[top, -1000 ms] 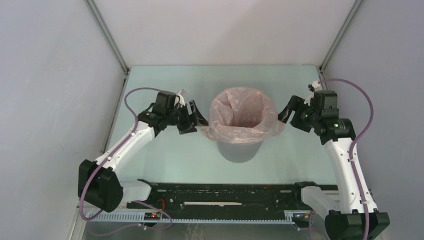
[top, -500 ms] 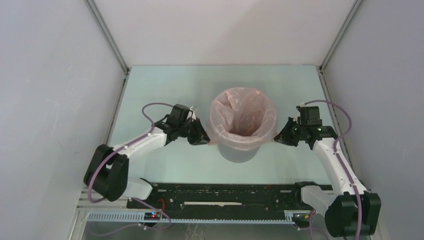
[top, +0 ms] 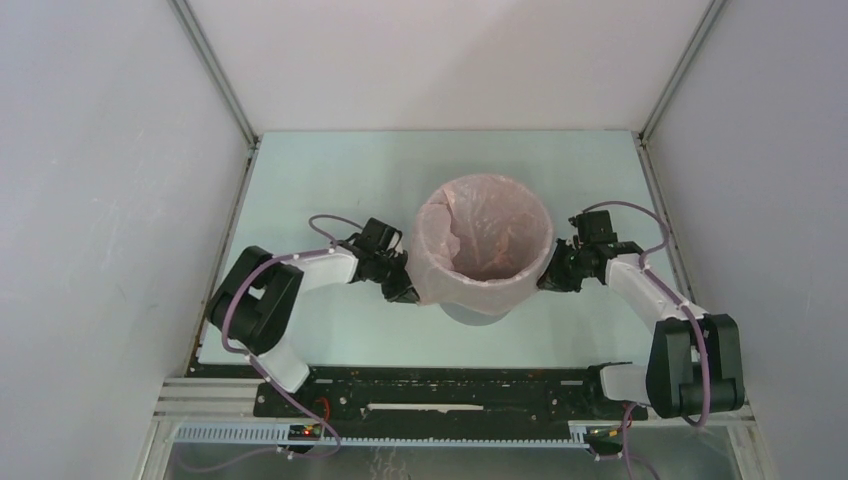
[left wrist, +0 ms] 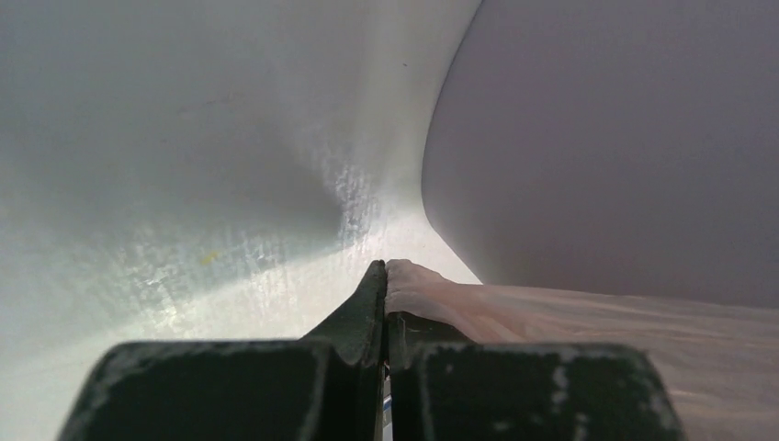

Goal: Put the trash bags into the trash bin

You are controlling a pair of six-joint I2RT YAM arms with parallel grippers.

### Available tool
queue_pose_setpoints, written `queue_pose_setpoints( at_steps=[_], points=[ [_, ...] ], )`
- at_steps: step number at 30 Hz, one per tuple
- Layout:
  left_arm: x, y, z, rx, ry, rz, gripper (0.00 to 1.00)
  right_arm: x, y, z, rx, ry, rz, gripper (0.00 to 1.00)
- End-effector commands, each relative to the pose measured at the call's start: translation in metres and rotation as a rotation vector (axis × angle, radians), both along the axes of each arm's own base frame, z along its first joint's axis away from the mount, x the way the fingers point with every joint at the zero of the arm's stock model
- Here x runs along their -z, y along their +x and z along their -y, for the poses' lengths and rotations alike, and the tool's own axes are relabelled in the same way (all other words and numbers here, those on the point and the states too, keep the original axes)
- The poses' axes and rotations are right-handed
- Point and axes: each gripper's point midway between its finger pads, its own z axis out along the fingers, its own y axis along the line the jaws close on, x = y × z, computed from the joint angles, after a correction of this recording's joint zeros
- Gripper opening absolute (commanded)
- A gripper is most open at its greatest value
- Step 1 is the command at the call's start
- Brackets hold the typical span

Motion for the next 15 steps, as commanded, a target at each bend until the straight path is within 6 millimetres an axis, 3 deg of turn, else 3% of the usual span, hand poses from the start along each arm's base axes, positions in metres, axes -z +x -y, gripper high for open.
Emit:
queue_pose_setpoints(
  at_steps=[1,3,6,9,12,15],
  points=[
    [-0.012,0.009,0.014,0.08,0.003,0.072,0.0,0.001,0.005,-0.001,-0.053,-0.047,0.039,0.14],
    [-0.014,0.003,0.016,0.094,0.004,0.066,0.01,-0.005,0.003,0.007,-0.035,-0.093,0.049,0.25],
    [-0.019,0.0,0.02,0.112,-0.003,0.096,0.08,-0.02,0.004,0.032,0.022,-0.215,0.078,0.5],
    [-0.025,-0.009,0.023,0.11,-0.028,0.069,0.1,-0.045,-0.002,0.053,0.058,-0.301,0.061,0.63],
    [-0.036,-0.01,0.025,0.131,-0.047,0.118,0.19,-0.086,0.002,0.073,0.127,-0.362,0.171,0.76],
    [-0.026,-0.012,0.014,0.148,0.021,0.13,0.23,-0.143,0.011,0.084,0.165,-0.402,0.303,0.83]
  ],
)
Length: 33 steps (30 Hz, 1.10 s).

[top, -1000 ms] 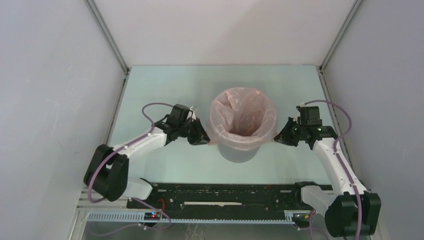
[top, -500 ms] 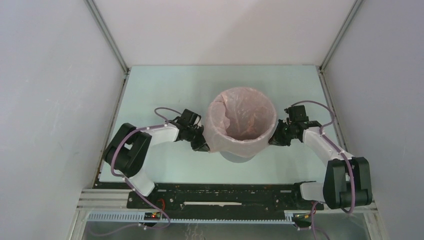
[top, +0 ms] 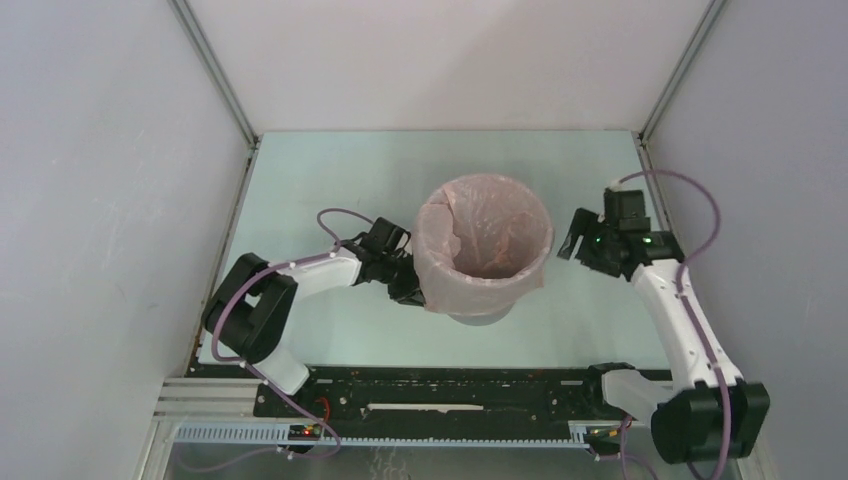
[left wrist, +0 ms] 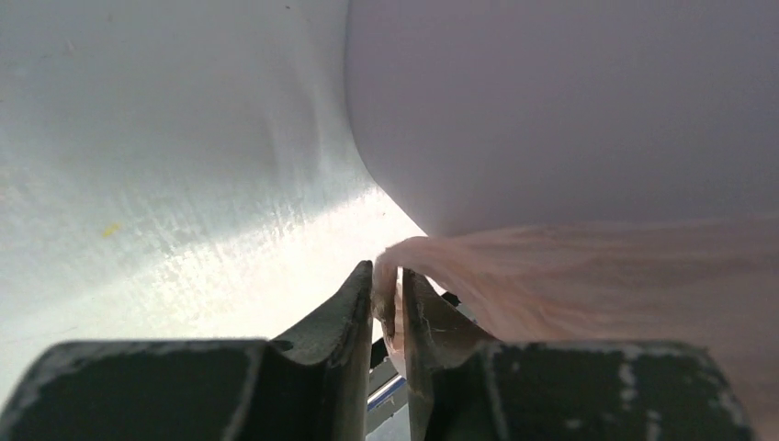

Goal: Put the trash bags into the trash bin

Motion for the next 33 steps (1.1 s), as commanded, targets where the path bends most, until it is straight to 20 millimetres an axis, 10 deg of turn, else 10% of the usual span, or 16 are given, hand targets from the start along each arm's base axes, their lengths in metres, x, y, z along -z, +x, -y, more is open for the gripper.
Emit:
queue_pose_setpoints(
  at_steps=[1,7,9,17,22,29,33],
  points=[
    [-0.008,0.001,-0.005,0.041,0.027,0.072,0.22,-0.09,0.006,0.029,0.048,-0.135,0.207,0.83],
    [-0.007,-0.004,0.006,0.046,-0.02,0.042,0.2,-0.218,0.021,-0.024,-0.157,-0.136,0.532,0.86],
    [-0.008,-0.001,0.007,0.043,-0.022,0.045,0.2,-0.228,0.024,-0.066,-0.323,-0.089,0.55,0.87],
    [-0.019,0.007,0.01,0.027,-0.022,0.08,0.23,-0.161,0.022,-0.19,-0.6,-0.007,0.355,0.76],
    [-0.027,0.013,0.019,0.013,-0.053,0.078,0.23,-0.103,0.028,-0.208,-0.54,0.049,0.273,0.54],
    [-0.027,0.008,0.021,0.02,-0.04,0.079,0.23,-0.054,0.066,-0.255,-0.547,0.132,0.333,0.6],
    [-0.023,-0.001,0.019,0.025,-0.019,0.079,0.22,-0.062,0.092,-0.264,-0.468,0.143,0.376,0.66]
  ],
)
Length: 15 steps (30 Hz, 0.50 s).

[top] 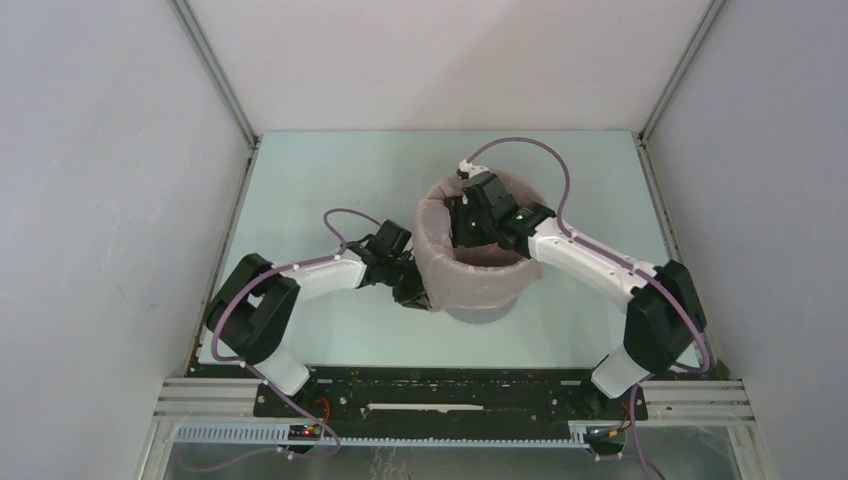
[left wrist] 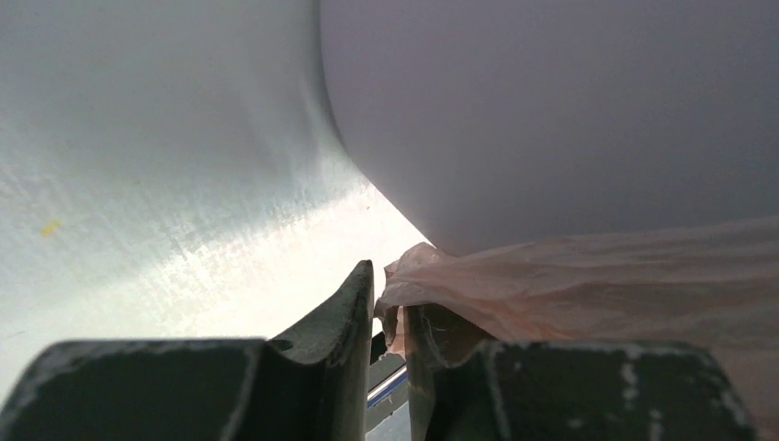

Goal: Put the trash bags into the trash bin

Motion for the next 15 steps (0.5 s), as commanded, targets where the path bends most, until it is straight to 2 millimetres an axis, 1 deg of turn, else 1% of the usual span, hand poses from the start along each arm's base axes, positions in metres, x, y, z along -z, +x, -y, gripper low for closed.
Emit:
queue_pose_setpoints(
  at_steps=[1,2,3,4,6,8,11,13,15],
  points=[
    [-0.019,0.005,0.009,-0.001,-0.018,0.07,0.22,-0.046,0.041,-0.028,0.085,0.167,0.15,0.69],
    [-0.017,0.004,0.008,-0.001,-0.007,0.074,0.22,-0.049,0.046,-0.028,0.098,0.18,0.164,0.7],
    [-0.015,0.002,0.007,-0.003,0.004,0.076,0.23,-0.048,0.048,-0.027,0.103,0.18,0.166,0.71],
    [-0.014,0.001,0.006,-0.004,0.009,0.077,0.24,-0.043,0.049,-0.026,0.101,0.167,0.159,0.72],
    [-0.013,0.0,0.006,-0.006,0.011,0.074,0.26,-0.03,0.044,-0.019,0.093,0.118,0.125,0.73],
    [-0.015,0.001,0.006,-0.004,0.011,0.082,0.27,-0.023,0.032,-0.006,0.096,0.053,0.09,0.75],
    [-0.02,0.002,0.006,-0.007,0.014,0.1,0.27,-0.028,0.011,0.014,0.062,-0.032,0.096,0.77],
    [-0.024,0.002,0.005,-0.002,0.018,0.114,0.29,-0.029,0.0,0.024,0.027,-0.07,0.097,0.78],
    [-0.024,0.003,0.004,0.003,0.025,0.12,0.31,-0.021,-0.006,0.034,0.026,-0.11,0.081,0.79]
  ],
)
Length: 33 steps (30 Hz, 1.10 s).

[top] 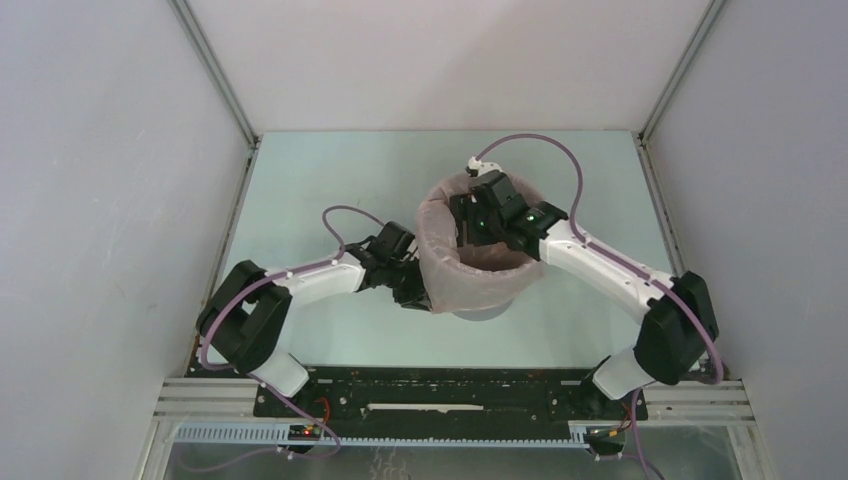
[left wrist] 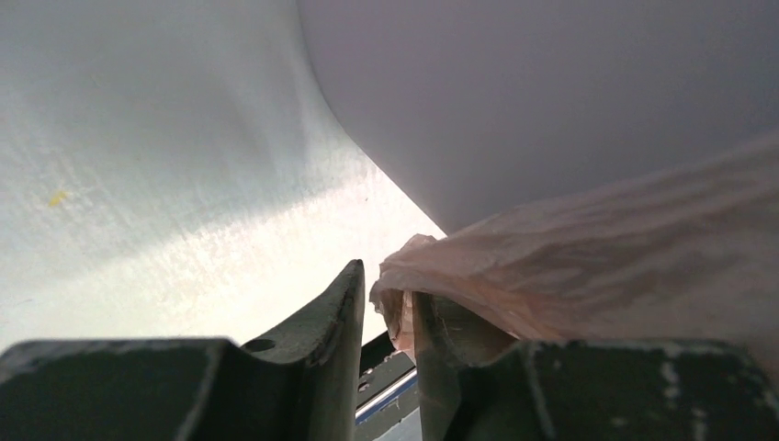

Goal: Put the trash bags into the trash bin

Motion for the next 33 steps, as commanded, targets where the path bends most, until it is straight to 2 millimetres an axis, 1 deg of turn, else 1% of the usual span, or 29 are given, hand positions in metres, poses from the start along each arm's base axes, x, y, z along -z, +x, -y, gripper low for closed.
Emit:
queue_pose_setpoints(
  at_steps=[1,2,5,9,13,16,19,20,22,23,24,26,29,31,33],
  points=[
    [-0.02,0.007,0.004,0.004,-0.013,0.067,0.31,-0.007,-0.016,0.027,-0.021,-0.091,0.027,0.79],
    [-0.018,0.006,0.004,0.007,-0.009,0.063,0.31,-0.001,-0.015,0.029,-0.021,-0.099,0.021,0.79],
    [-0.012,0.003,0.006,0.02,-0.003,0.039,0.3,0.027,-0.015,0.027,-0.02,-0.134,-0.027,0.78],
    [-0.014,-0.002,0.009,0.035,-0.004,0.044,0.33,0.059,-0.018,0.012,-0.022,-0.135,-0.079,0.79],
    [-0.014,-0.002,0.004,0.054,0.026,0.055,0.36,0.081,-0.015,0.001,0.005,-0.12,-0.074,0.79],
    [-0.015,-0.001,0.005,0.064,0.03,0.062,0.36,0.095,-0.014,-0.001,0.032,-0.097,-0.082,0.79],
    [-0.016,0.0,0.005,0.071,0.03,0.064,0.36,0.107,-0.015,0.001,0.029,-0.118,-0.09,0.8],
    [-0.017,0.0,0.005,0.075,0.034,0.07,0.37,0.106,-0.015,0.001,0.013,-0.127,-0.085,0.8],
    [-0.018,0.001,0.004,0.085,0.044,0.082,0.37,0.094,-0.014,0.002,-0.013,-0.141,-0.062,0.8],
    [-0.018,0.002,0.003,0.088,0.047,0.083,0.37,0.085,-0.013,0.003,-0.022,-0.144,-0.047,0.8],
    [-0.017,0.002,0.004,0.092,0.049,0.085,0.37,0.068,-0.01,0.004,-0.023,-0.136,-0.024,0.8],
    [-0.013,0.001,0.004,0.096,0.054,0.075,0.37,0.046,-0.011,0.013,-0.017,-0.138,-0.001,0.8],
    [-0.009,-0.001,0.003,0.097,0.057,0.061,0.38,0.022,-0.021,0.023,-0.016,-0.124,0.012,0.8],
    [-0.009,-0.001,0.002,0.096,0.055,0.069,0.39,0.02,-0.032,0.024,-0.042,-0.115,-0.008,0.8],
    [-0.009,-0.002,0.0,0.101,0.06,0.078,0.4,0.029,-0.042,0.023,-0.069,-0.136,-0.03,0.8]
  ],
)
